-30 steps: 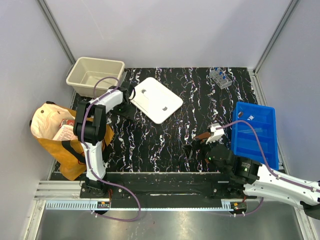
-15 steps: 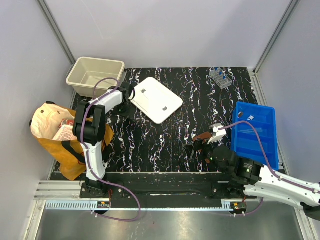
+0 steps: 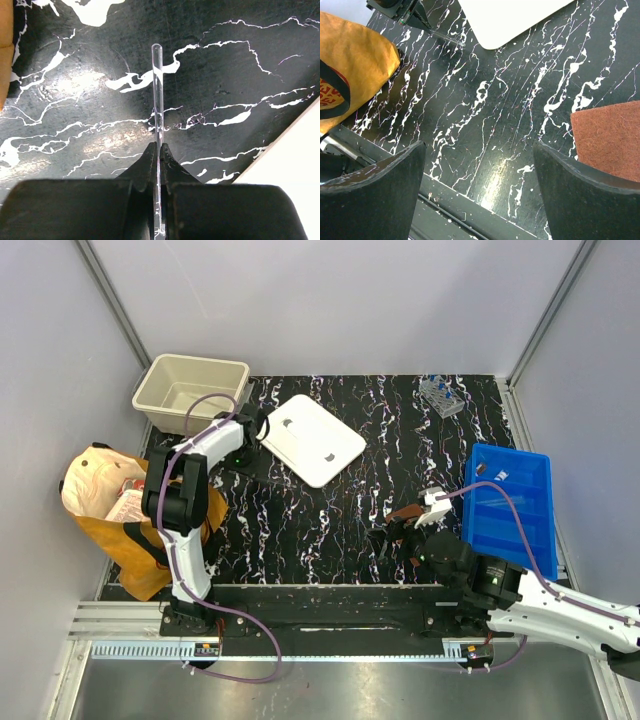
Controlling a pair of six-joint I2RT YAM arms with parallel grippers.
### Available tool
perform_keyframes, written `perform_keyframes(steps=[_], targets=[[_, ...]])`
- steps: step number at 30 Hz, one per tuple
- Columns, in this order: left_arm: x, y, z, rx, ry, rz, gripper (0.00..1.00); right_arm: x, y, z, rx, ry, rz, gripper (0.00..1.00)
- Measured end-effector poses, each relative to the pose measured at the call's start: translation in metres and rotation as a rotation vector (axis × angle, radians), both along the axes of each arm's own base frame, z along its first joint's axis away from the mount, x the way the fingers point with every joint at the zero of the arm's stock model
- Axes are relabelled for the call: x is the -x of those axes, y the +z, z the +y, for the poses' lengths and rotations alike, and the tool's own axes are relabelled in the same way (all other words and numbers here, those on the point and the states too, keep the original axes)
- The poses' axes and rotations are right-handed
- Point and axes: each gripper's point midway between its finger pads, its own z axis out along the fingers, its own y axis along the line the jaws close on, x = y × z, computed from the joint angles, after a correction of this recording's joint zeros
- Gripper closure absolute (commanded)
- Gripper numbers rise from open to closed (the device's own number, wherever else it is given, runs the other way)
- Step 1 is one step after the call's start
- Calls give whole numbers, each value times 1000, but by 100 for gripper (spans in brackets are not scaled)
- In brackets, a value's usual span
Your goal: Organize the chemistry lab equipment
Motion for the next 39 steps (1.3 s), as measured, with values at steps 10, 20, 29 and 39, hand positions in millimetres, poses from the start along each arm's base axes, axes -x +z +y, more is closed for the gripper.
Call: perform_keyframes(steps=[10,20,29,39], targets=[[-5,21,11,-72,-51,-15,100,0,-2,0,7,0,2,8],[-38,104,24,-168,-127,-207,100,-2,-11,4,49,3,13,8],[-88,191,58,-238,-177,-396,100,-3,-13,5,64,4,10,8],[-128,225,152,-327,-113,-480,100,-9,-16,6,107,-12,2,7]])
